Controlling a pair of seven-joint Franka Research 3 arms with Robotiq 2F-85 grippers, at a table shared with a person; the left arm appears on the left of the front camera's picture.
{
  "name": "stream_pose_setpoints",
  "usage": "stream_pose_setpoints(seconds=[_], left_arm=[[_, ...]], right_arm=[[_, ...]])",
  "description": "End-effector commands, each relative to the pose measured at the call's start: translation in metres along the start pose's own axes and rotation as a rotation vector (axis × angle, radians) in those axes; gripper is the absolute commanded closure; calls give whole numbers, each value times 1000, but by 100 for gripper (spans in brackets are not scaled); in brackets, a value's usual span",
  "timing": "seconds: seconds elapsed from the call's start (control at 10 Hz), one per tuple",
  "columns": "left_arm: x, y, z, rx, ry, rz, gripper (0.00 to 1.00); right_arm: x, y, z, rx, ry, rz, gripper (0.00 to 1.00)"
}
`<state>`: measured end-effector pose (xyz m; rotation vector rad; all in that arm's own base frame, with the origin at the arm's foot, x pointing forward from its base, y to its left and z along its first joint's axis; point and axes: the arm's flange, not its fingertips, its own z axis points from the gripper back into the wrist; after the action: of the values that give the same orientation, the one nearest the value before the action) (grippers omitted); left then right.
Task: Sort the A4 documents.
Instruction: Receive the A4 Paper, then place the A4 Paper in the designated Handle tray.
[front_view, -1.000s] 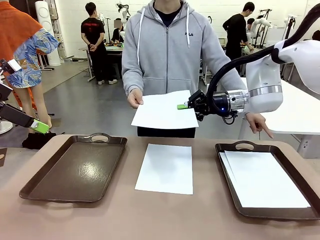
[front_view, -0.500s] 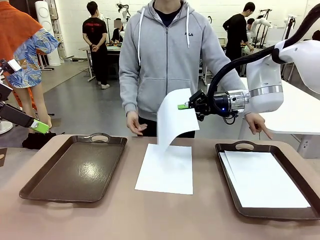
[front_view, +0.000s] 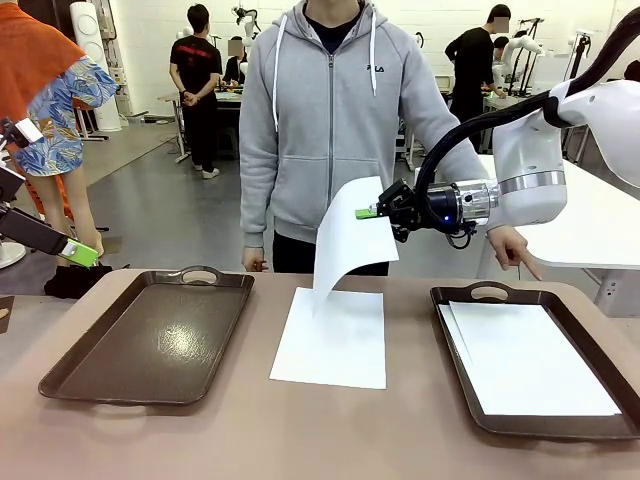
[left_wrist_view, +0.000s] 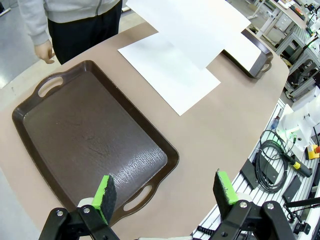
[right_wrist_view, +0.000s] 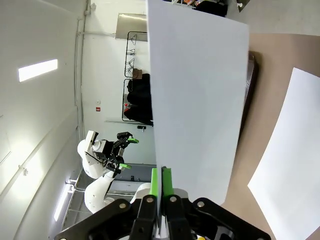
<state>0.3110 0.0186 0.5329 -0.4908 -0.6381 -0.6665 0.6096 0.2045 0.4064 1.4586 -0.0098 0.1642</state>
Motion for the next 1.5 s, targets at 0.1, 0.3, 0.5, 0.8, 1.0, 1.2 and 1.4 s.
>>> stream_pose_setpoints(seconds=[0.1,0.3,0.5,0.8,1.0,1.2,1.4], left_arm=[[-1,2,0,-17,-11,-9,0],[-1,2,0,-17,-11,-9,0],[-1,2,0,-17,-11,-9,0],[-1,2,0,-17,-11,-9,0],[-1,2,0,-17,-11,-9,0],[-1,2,0,-17,-11,-9,0],[-1,2,0,-17,-11,-9,0]], right_arm=[[1,1,-2,5,-19,-18,100],[1,1,-2,5,-19,-18,100],[1,1,-2,5,-19,-18,100],[1,1,-2,5,-19,-18,100],[0,0,0,0,0,0,99],[-35,21,38,17,31,31,99],[-52,27,80,-15,8,36,99]])
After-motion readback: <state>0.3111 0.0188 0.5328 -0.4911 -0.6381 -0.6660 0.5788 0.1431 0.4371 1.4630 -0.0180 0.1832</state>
